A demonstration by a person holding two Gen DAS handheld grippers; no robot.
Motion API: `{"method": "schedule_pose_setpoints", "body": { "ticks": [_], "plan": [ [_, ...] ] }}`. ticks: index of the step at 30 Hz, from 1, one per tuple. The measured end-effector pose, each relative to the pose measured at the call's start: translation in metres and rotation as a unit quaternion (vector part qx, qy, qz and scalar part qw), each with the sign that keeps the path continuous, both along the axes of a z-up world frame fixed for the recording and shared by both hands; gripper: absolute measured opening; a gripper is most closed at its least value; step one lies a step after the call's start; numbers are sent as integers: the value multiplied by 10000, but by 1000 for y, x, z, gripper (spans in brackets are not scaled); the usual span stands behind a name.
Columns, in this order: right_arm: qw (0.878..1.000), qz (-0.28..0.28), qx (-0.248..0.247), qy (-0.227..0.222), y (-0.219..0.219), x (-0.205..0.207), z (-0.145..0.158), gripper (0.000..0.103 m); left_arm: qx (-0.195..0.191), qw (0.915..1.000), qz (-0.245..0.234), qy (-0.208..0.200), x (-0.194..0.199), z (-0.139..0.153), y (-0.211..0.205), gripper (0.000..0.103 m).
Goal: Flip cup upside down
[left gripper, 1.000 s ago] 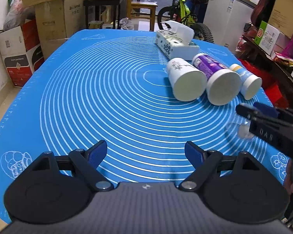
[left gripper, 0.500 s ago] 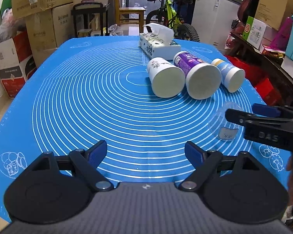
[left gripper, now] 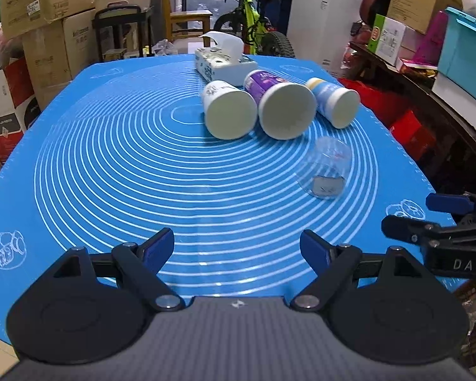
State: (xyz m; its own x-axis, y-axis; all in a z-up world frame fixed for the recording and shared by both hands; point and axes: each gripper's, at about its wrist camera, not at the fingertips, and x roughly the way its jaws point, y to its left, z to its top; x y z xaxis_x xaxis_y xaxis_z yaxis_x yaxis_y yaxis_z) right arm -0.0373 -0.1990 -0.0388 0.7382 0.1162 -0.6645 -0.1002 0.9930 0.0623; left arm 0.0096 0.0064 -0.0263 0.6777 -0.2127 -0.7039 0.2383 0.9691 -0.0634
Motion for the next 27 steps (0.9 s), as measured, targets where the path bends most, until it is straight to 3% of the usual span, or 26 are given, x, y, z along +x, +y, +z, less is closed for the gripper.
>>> {"method": "schedule_pose_setpoints", "body": {
  "ticks": [27],
  "plan": [
    [9995, -94, 141, -270, -12, -23, 7, 86, -51, 9997, 74, -231, -14, -1, -9, 86]
  ]
}}
